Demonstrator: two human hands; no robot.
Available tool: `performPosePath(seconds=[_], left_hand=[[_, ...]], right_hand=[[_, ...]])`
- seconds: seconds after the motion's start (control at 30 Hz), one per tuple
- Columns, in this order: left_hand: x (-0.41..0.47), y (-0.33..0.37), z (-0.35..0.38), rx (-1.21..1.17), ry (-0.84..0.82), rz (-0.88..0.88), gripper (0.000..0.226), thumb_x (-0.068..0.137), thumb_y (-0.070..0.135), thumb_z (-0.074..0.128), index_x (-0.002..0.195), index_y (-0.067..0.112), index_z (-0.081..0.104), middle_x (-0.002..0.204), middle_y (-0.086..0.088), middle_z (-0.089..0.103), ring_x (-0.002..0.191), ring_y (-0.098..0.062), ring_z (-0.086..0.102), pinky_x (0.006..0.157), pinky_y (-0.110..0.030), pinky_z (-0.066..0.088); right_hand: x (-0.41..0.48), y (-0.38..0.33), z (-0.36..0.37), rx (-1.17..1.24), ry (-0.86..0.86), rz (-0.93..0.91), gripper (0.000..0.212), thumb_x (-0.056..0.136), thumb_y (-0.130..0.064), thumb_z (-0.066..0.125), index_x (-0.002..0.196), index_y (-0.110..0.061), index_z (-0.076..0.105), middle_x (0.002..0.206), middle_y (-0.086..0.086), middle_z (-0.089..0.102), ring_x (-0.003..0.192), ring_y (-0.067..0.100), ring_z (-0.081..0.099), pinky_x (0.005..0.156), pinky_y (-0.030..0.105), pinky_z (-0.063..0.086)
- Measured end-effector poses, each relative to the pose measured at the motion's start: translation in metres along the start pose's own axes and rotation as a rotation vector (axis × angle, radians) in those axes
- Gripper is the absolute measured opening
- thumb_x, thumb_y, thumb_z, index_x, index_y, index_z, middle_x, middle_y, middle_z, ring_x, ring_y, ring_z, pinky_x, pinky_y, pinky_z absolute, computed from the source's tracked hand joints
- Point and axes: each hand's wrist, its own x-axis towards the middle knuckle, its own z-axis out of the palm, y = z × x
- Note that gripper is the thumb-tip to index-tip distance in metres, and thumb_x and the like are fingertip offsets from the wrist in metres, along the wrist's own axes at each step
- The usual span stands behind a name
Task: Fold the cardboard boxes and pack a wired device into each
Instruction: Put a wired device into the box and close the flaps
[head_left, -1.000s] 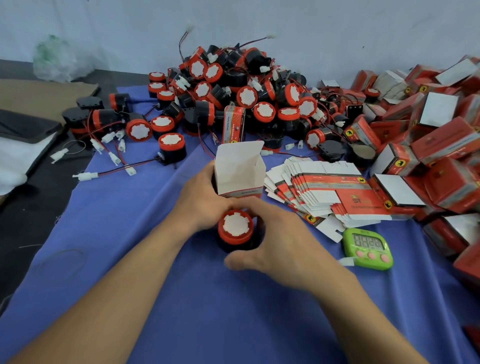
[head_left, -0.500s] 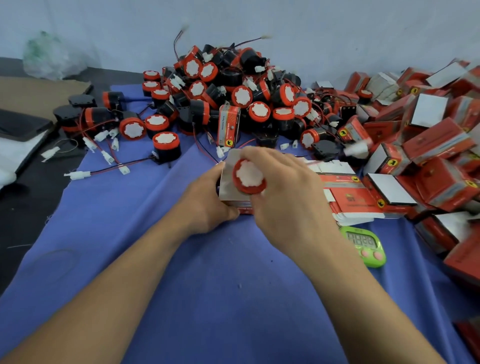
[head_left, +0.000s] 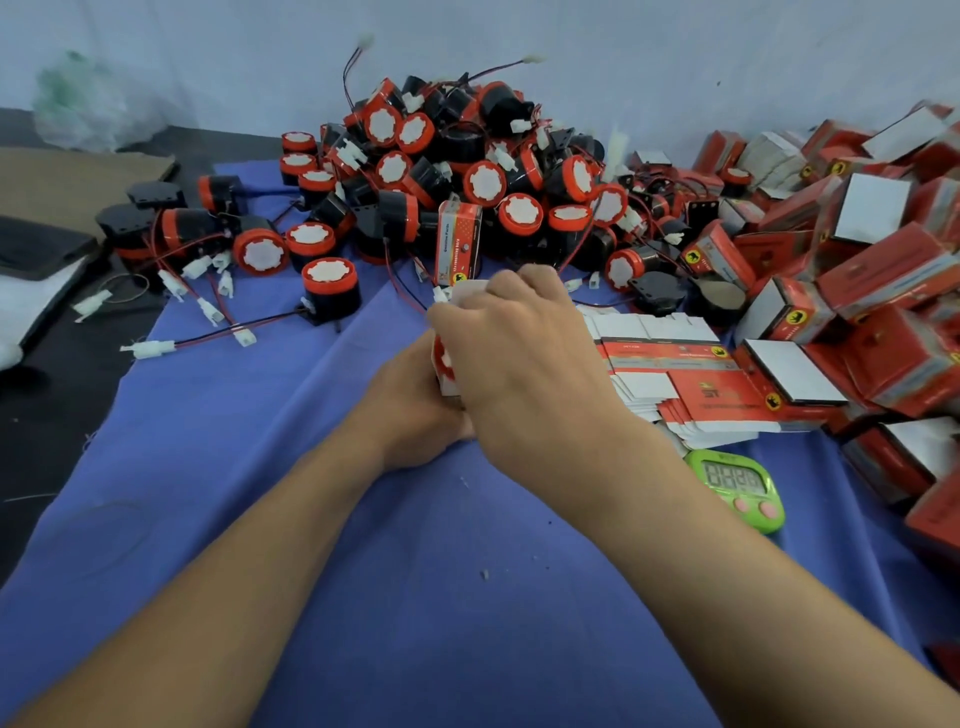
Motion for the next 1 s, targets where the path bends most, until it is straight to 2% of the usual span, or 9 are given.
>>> performPosePath(seconds=[0.13,0.3,0.4,0.53,0.6,0.67,0.77,0.87,1.0], left_hand=[[0.004,-0.007,0.003,-0.086,0.045,-0.086,0.066,0.082,0.01,0.078,0.141,0.028,0.054,0.108,0.03,0.053,0.114,-0.006,0.051,0.093,-0.025,0.039],[0.0,-0.006,0.002,-0.191,0.036,-0.035,0.073,0.067,0.01,0.075,0.125,0.049,0.055,0.113,0.036,0.065,0.113,0.003,0.062,0.092,-0.028,0.054],[-0.003,-0.003,-0.001,-0.275,0.015,-0.035,0.08,0.06,0.011,0.069,0.13,0.048,0.056,0.116,0.022,0.072,0.11,-0.007,0.067,0.091,-0.041,0.058],[-0.004,0.0,-0.002,-0.639,0.024,-0.098,0.079,0.053,0.004,0.054,0.123,0.039,0.066,0.105,-0.001,0.077,0.092,-0.02,0.069,0.068,-0.035,0.055],[-0.005,0.005,0.0,-0.735,0.051,-0.11,0.069,0.065,0.007,0.053,0.127,0.034,0.067,0.115,0.001,0.077,0.103,-0.017,0.072,0.082,-0.034,0.059],[-0.006,0.011,0.002,-0.69,0.076,-0.105,0.053,0.082,0.015,0.057,0.13,0.036,0.063,0.122,0.006,0.075,0.116,-0.017,0.069,0.102,-0.045,0.056],[-0.004,0.011,0.004,-0.677,0.069,-0.095,0.049,0.084,0.014,0.07,0.131,0.029,0.063,0.122,0.005,0.075,0.118,-0.021,0.069,0.102,-0.046,0.055],[-0.001,0.01,0.004,-0.643,0.093,-0.141,0.047,0.072,0.015,0.073,0.113,0.037,0.067,0.107,0.012,0.077,0.107,-0.014,0.071,0.09,-0.032,0.057],[0.0,0.01,0.005,-0.637,0.104,-0.168,0.05,0.084,-0.002,0.072,0.102,0.045,0.068,0.101,0.02,0.077,0.094,0.0,0.071,0.083,-0.027,0.055]], right_hand=[[-0.001,0.008,0.008,0.154,-0.097,0.2,0.048,0.082,-0.009,0.062,0.126,-0.026,0.052,0.111,-0.002,0.064,0.082,0.028,0.054,0.059,0.032,0.024],[-0.013,0.007,0.037,0.029,-0.101,0.137,0.029,0.097,-0.022,0.053,0.127,-0.02,0.05,0.102,0.001,0.07,0.091,0.027,0.067,0.089,0.032,0.034],[-0.021,0.009,0.047,-0.021,-0.124,0.094,0.032,0.095,-0.016,0.044,0.126,-0.016,0.051,0.094,0.002,0.068,0.084,0.028,0.068,0.116,0.037,0.021],[-0.029,0.01,0.051,-0.038,-0.069,0.097,0.035,0.085,-0.011,0.05,0.12,-0.01,0.054,0.069,-0.002,0.053,0.069,0.026,0.065,0.123,0.04,0.014],[-0.031,0.008,0.052,-0.019,0.002,0.094,0.035,0.079,-0.008,0.054,0.113,-0.009,0.06,0.065,-0.005,0.04,0.062,0.024,0.063,0.123,0.043,0.023],[-0.031,0.008,0.055,0.022,-0.024,0.1,0.041,0.078,-0.007,0.05,0.117,-0.012,0.059,0.072,-0.004,0.058,0.073,0.024,0.068,0.124,0.039,0.017],[-0.034,0.015,0.057,0.343,0.115,0.198,0.052,0.074,-0.001,0.046,0.117,-0.022,0.066,0.082,-0.011,0.068,0.099,0.024,0.064,0.112,0.026,0.03],[-0.036,0.033,0.046,0.818,0.4,0.548,0.058,0.078,-0.005,0.046,0.117,-0.041,0.07,0.093,-0.017,0.068,0.102,0.015,0.061,0.089,0.03,0.05],[-0.029,0.067,0.032,0.811,0.565,0.756,0.053,0.091,-0.026,0.06,0.141,-0.04,0.053,0.081,-0.03,0.069,0.091,-0.01,0.06,0.083,0.014,0.045]])
